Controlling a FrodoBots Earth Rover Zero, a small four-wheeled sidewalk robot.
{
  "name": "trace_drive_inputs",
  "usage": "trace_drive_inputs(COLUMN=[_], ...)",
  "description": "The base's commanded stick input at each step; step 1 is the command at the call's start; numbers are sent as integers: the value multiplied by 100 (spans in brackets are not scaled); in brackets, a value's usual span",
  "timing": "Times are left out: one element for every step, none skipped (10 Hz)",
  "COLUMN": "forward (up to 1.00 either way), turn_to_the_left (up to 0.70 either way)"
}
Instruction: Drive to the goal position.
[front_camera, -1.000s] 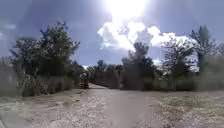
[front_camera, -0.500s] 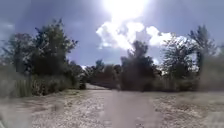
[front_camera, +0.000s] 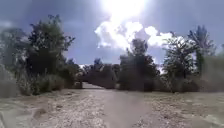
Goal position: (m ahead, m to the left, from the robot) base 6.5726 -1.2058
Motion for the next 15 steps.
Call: trace_drive_inputs(forward=[70, 70, 70, 70, 70, 70, 70, 70, 70, 70, 70, 70, 70, 70, 70], turn_to_the_left=[2, 0, 0, 0, 0, 0, 0, 0, 0, 0, 0, 0, 0, 0, 0])
